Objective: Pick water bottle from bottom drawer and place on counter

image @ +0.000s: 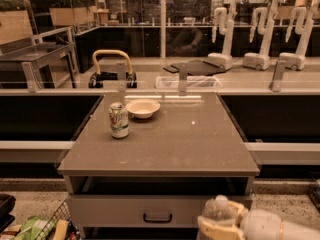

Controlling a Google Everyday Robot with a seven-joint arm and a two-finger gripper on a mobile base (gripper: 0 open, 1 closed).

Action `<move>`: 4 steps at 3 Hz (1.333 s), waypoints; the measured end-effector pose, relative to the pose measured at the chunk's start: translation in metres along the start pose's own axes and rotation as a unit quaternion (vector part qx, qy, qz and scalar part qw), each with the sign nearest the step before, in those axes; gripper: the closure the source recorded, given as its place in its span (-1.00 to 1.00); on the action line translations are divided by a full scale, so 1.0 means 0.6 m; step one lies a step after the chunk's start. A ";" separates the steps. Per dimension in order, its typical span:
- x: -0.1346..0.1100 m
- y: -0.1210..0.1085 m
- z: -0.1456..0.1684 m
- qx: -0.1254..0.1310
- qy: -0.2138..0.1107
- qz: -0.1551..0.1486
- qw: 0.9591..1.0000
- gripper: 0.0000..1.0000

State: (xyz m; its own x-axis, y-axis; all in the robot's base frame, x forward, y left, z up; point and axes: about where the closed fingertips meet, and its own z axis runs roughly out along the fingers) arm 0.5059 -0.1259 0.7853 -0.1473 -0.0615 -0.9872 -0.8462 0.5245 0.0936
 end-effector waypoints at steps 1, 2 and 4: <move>-0.162 -0.017 -0.025 0.027 -0.011 -0.018 0.999 1.00; -0.312 -0.069 -0.032 0.068 -0.015 -0.034 0.997 1.00; -0.484 -0.255 -0.011 0.157 -0.010 -0.029 0.987 1.00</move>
Offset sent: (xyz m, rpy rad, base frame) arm 0.1217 -0.0360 0.3024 -0.0273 -0.0925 -0.2233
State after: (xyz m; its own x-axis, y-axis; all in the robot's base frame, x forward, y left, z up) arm 0.6746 -0.1940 1.0587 -0.0913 -0.0837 -0.9923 -0.6527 0.7576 -0.0038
